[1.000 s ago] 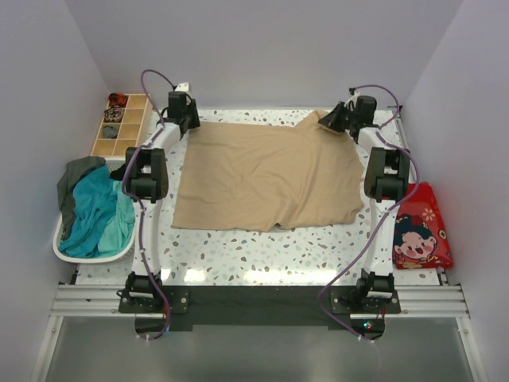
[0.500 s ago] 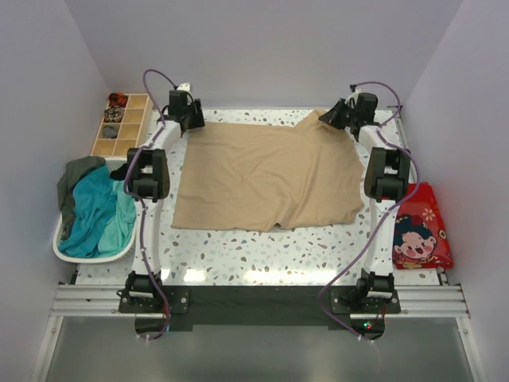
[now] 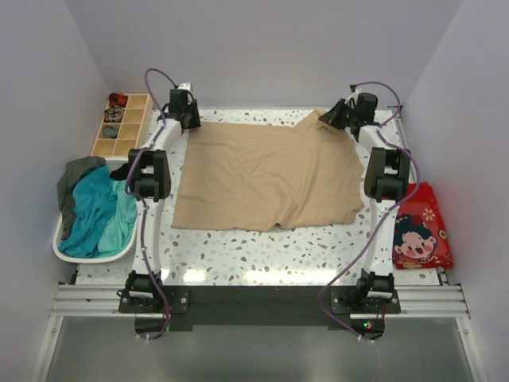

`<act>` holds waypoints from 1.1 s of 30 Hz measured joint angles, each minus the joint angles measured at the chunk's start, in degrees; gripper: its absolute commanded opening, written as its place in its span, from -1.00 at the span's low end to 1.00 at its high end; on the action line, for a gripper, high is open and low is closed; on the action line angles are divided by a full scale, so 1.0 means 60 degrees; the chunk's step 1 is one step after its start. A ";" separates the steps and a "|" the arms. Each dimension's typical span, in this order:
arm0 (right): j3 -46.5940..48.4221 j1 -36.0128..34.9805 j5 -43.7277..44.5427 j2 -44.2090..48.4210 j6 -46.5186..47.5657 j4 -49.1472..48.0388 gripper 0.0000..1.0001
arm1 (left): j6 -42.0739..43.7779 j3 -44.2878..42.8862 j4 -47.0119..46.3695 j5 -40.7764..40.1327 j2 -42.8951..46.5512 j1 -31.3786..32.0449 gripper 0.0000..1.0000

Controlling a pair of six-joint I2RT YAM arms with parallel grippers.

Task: Fold and stack the t-shirts
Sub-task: Grap the side of the flattened tshirt furthest away from the robot with both arms

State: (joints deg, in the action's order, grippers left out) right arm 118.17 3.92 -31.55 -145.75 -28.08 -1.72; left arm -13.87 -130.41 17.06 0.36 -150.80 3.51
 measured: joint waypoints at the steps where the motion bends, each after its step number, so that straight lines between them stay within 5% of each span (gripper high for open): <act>1: 0.0000 0.0000 0.0004 0.0000 0.0004 0.0000 -0.98 | 0.0004 -0.0018 0.0058 -0.0036 0.0000 0.0000 -0.27; 13: 0.0055 0.0011 -0.0135 0.0000 -0.0011 0.0011 -0.98 | 0.0004 -0.0055 0.0280 -0.0204 0.0000 -0.0018 -1.00; 33: -0.0532 0.0044 -0.0452 0.0470 0.0040 -0.0106 -1.00 | -0.0007 0.1927 -0.0310 0.0685 0.1257 -0.0040 -1.00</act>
State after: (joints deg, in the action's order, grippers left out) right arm 114.98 4.19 -34.26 -142.93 -27.83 -2.35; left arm -13.91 -118.85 15.20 4.47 -143.26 3.27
